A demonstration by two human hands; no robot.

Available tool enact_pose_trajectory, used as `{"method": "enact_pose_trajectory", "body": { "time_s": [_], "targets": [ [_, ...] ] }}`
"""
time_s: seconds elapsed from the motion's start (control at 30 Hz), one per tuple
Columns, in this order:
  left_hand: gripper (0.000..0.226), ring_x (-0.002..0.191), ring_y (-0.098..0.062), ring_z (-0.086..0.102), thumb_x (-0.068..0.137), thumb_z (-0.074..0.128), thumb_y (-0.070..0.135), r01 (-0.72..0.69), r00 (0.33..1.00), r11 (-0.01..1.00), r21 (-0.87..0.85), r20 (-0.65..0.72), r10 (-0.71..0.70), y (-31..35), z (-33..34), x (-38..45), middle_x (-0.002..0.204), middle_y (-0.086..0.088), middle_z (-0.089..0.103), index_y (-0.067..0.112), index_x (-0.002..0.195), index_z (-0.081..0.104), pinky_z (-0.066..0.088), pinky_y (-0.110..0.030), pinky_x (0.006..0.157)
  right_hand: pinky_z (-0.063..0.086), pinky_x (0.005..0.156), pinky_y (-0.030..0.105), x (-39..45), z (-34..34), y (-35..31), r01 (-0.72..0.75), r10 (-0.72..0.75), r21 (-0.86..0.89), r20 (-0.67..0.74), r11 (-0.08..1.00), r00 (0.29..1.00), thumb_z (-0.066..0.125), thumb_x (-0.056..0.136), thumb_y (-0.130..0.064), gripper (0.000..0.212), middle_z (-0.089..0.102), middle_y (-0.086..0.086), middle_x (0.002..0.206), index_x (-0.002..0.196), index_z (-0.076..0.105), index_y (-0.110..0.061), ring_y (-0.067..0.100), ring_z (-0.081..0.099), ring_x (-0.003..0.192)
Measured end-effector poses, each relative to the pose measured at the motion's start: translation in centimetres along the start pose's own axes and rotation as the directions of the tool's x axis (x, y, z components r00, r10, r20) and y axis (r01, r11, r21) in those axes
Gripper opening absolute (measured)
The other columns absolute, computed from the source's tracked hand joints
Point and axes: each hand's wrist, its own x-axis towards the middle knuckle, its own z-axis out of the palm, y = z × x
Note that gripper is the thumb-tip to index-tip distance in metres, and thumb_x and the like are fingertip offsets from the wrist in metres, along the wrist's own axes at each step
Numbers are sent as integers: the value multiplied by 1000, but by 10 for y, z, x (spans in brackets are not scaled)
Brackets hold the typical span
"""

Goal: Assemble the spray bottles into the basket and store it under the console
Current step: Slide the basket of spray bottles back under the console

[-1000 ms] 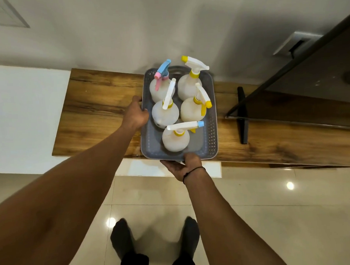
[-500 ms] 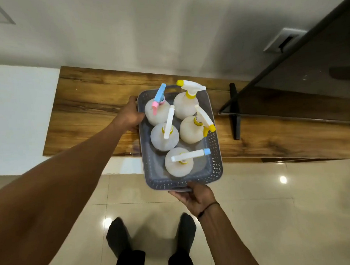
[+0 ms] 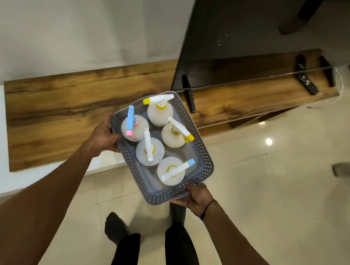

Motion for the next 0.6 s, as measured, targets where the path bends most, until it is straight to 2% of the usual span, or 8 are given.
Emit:
{"method": "enact_pose_trajectory", "body": {
  "time_s": [0.07,0.13,0.2,0.27,0.37,0.43,0.6],
  "targets": [
    [75,94,-35,74,90,74,-3,3,1000,1000,5,-11,-3,5,17,-10,123,-10,66,42,141,43,65,-50,58,56,86,70,-13,-21,-4,17,-17,2,-15,1000,1000,51,104,1,28,73,31,116,129,61,3,49,73,98],
    [70,88,-28,74,89,76,-1,-5,1000,1000,11,-26,6,11,36,-21,117,-8,67,55,121,49,64,-48,56,62,73,62,-25,-41,-7,22,-22,8,-30,1000,999,49,104,1,24,76,28,109,125,62,0,46,76,92],
    [68,85,-29,74,88,78,2,-22,1000,1000,16,-7,22,14,59,-29,114,-10,68,60,109,49,64,-48,55,63,63,54,-38,-64,-10,20,-20,4,-78,1000,997,48,105,0,22,79,24,99,123,61,-2,43,78,84],
    [69,86,-31,73,87,80,2,-34,999,999,16,30,34,20,83,-37,113,-11,67,57,112,48,64,-50,55,63,67,54,-49,-86,-11,25,-27,-19,-127,1000,992,48,106,-3,24,79,24,100,127,60,-2,43,78,85],
    [70,96,-31,70,87,79,0,-74,993,997,19,91,72,30,125,-45,115,-4,63,55,116,48,64,-51,55,62,75,57,-61,-123,-12,45,-47,-16,-148,999,988,53,104,-6,27,76,27,108,130,60,-3,45,77,89],
    [69,101,-30,67,88,76,-2,-92,987,995,25,131,88,34,156,-46,116,-3,61,49,123,46,64,-54,56,61,77,60,-66,-150,-11,47,-45,8,-175,999,983,57,102,-4,29,76,28,106,130,61,-2,44,77,85],
    [72,106,-41,68,93,68,-2,-78,983,992,99,171,60,33,227,-40,126,-17,61,39,144,39,64,-61,64,60,82,63,-62,-211,-7,43,-35,27,-249,999,968,56,103,-7,31,72,31,98,131,58,8,41,75,75]
  ]
}}
